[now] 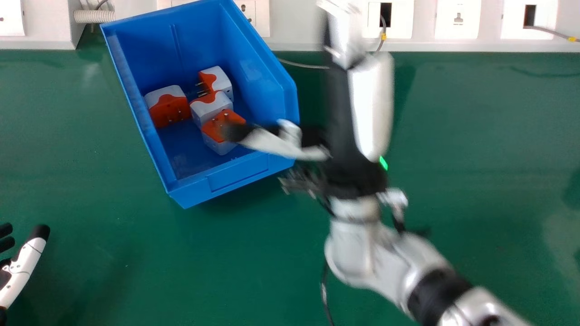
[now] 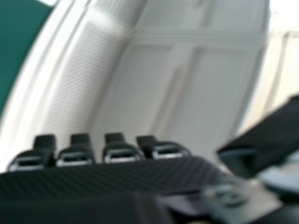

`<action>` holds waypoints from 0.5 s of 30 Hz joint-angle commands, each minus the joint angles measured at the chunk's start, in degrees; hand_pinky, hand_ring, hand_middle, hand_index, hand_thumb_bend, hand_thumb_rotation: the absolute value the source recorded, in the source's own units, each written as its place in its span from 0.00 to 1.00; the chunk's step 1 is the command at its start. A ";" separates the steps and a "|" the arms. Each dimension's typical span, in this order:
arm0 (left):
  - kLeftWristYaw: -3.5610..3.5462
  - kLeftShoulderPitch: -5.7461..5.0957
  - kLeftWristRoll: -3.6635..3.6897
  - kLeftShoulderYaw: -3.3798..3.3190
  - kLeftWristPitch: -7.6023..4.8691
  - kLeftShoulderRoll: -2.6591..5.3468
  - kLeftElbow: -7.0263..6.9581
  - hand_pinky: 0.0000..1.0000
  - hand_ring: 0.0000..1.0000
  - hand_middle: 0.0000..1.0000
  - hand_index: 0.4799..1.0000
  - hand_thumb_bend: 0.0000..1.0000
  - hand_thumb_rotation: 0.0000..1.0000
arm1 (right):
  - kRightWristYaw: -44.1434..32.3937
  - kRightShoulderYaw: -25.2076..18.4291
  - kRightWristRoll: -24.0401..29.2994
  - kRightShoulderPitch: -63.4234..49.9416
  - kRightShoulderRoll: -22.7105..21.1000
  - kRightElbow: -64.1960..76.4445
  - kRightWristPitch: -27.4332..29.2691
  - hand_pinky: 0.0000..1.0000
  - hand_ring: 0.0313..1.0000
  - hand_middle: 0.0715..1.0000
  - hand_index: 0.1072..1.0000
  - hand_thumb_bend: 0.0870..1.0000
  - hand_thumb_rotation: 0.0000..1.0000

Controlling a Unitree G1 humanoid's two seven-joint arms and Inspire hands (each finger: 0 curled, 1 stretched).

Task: Pick all objects and put in blue box

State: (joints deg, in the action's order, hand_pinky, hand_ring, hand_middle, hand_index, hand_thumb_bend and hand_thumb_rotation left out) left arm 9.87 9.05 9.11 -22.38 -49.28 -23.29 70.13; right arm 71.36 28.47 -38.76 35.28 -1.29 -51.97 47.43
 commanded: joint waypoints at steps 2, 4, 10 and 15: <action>-1.78 -2.79 -0.70 0.42 3.02 1.18 2.05 0.65 0.71 0.71 0.47 0.83 0.31 | -20.05 -3.47 16.24 -12.67 1.18 10.62 -2.31 0.98 1.00 1.00 1.00 0.78 0.94; -2.45 -2.94 -0.10 -0.03 3.05 1.26 2.00 0.65 0.71 0.71 0.47 0.83 0.31 | -29.65 -3.90 23.44 -19.88 1.49 21.04 -10.69 0.99 1.00 1.00 1.00 0.76 0.97; -2.53 -3.40 -0.16 -0.45 2.81 1.16 1.97 0.66 0.72 0.71 0.48 0.84 0.31 | -40.66 -4.06 26.50 -30.31 1.87 35.73 -19.36 0.97 1.00 1.00 1.00 0.64 1.00; -2.49 -4.19 -0.76 -0.47 2.58 0.97 2.25 0.66 0.72 0.71 0.48 0.83 0.31 | -45.13 -5.05 26.17 -34.00 4.18 39.05 -20.18 0.97 1.00 1.00 1.00 0.63 1.00</action>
State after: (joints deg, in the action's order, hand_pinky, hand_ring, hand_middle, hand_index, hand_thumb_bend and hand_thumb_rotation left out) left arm 7.68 7.91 9.15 -23.34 -49.60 -23.36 70.06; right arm 27.12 24.02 -11.90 2.32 1.79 -14.92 27.03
